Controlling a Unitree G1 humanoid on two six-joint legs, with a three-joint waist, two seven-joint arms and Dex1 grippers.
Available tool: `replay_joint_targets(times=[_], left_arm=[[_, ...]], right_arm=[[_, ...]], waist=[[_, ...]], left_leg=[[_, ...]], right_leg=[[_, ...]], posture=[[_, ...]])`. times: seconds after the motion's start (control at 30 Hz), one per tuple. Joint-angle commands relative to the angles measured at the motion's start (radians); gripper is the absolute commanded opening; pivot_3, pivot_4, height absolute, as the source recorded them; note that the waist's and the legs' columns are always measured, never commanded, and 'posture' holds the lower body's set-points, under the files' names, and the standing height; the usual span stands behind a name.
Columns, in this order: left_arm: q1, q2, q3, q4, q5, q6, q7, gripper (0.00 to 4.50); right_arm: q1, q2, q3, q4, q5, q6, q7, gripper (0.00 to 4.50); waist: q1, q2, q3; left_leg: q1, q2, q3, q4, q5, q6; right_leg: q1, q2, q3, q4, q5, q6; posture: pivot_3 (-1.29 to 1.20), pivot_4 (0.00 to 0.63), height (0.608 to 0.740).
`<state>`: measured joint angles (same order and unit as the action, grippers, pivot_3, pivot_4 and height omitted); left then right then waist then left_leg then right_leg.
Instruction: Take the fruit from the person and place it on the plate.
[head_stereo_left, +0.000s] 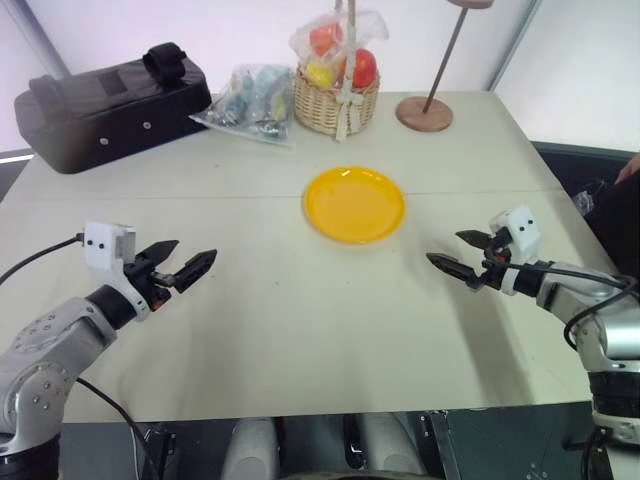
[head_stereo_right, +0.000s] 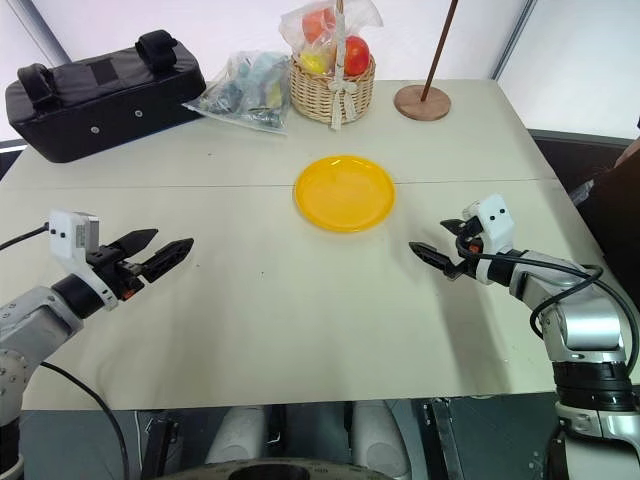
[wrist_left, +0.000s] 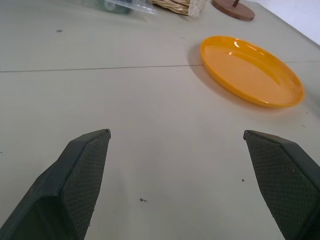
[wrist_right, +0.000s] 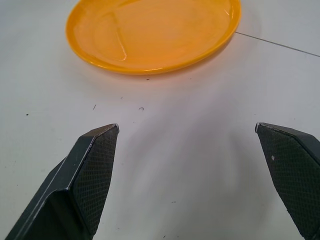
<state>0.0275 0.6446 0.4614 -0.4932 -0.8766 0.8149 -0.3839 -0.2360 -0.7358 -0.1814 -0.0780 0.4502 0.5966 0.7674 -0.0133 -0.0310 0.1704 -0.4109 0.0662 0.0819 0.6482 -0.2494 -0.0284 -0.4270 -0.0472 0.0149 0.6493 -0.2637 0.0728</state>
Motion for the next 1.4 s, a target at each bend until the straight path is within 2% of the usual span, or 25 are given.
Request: replay_joint_targets(times=[0.03,1.4], left_arm=[[-0.026,-0.011,0.038,-0.014,-0.002,-0.046,0.006,4.46],[-0.068,-0.021,0.002,0.036,0.077,-0.093,-0.003,4.46]], right_arm=[[-0.001,0.000,-0.036,-0.047,0.016,0.000,-0.009,4.50],[-0.021,0.055,-0.006,-0.031,0.001,-0.020,-0.035,4.50]], waist=[[0.000,0.000,0.000],[0.001,0.000,0.000]], left_leg=[[0.000,0.000,0.000,0.000,0.000,0.000],[0.000,0.000,0.000,0.000,0.000,0.000]], right_leg=[[0.000,0.000,0.000,0.000,0.000,0.000],[0.000,0.000,0.000,0.000,0.000,0.001]], posture=[[0.00,0.150,0.740],[0.00,0.150,0.740]])
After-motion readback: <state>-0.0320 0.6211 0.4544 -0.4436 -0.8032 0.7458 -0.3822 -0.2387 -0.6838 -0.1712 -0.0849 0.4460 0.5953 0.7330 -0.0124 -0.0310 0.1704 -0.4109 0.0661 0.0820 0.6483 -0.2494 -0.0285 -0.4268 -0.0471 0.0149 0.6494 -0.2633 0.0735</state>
